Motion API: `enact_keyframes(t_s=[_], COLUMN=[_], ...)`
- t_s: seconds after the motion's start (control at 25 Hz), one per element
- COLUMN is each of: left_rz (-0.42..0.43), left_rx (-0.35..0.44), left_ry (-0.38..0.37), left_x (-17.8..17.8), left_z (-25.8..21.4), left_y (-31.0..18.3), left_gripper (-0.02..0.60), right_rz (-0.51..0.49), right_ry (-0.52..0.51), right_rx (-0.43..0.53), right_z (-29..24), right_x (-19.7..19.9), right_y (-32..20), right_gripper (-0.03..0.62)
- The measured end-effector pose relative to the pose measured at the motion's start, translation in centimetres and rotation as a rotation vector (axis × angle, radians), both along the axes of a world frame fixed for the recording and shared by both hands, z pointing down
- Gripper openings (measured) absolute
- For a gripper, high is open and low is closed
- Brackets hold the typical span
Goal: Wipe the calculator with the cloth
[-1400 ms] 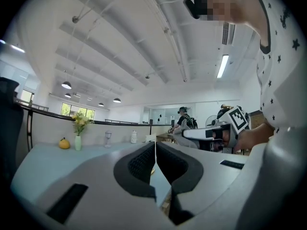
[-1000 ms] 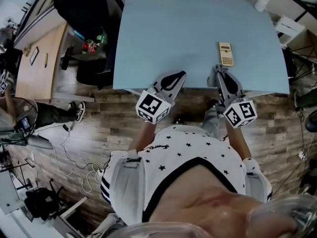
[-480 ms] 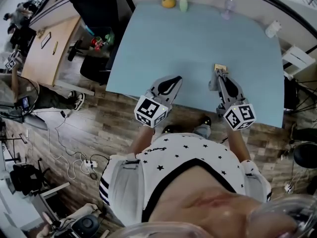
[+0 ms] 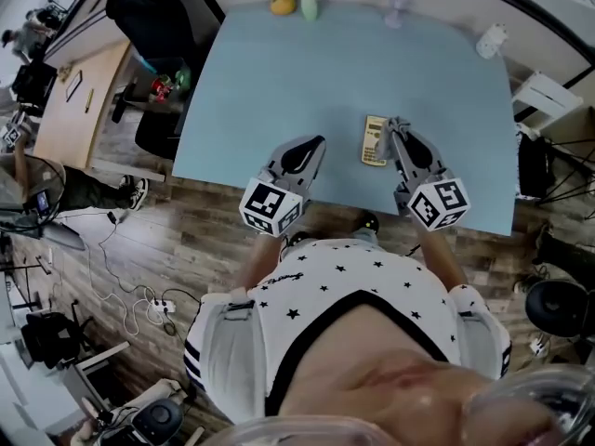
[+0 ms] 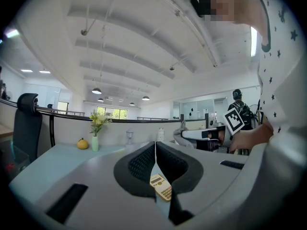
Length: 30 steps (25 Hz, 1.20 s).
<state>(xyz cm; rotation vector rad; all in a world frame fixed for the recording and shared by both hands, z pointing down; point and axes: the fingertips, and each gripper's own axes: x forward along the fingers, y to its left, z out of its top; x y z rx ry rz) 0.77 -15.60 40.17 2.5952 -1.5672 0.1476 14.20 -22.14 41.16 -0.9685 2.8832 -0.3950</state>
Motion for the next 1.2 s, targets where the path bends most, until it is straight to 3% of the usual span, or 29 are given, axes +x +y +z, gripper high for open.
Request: enact_keyframes(t_s=[0.56,0.92,1.2], left_rz=[-0.019,-0.004,0.030], left_rx=[-0.029,-0.037,-0.056], left_ry=[0.026,0.047,0.067], left_x=[4.1,1.0,-2.8], left_z=[1.6,1.4,2.0], left_y=[-1.9,-6.1,-9.7], left_gripper=[0.031,0.031,0.031], right_rz=[-0.003,0.051,0.067], right_ry=[0.046,0.169,0.342], right_rx=[-0.073,-0.175,-0.224], right_z=[3.3,7.9,12.9], right_x=[3.5,1.1,-2.5], right_y=[-2.7,-7.0,-9.2], right_gripper=[0.035,0.035,0.038])
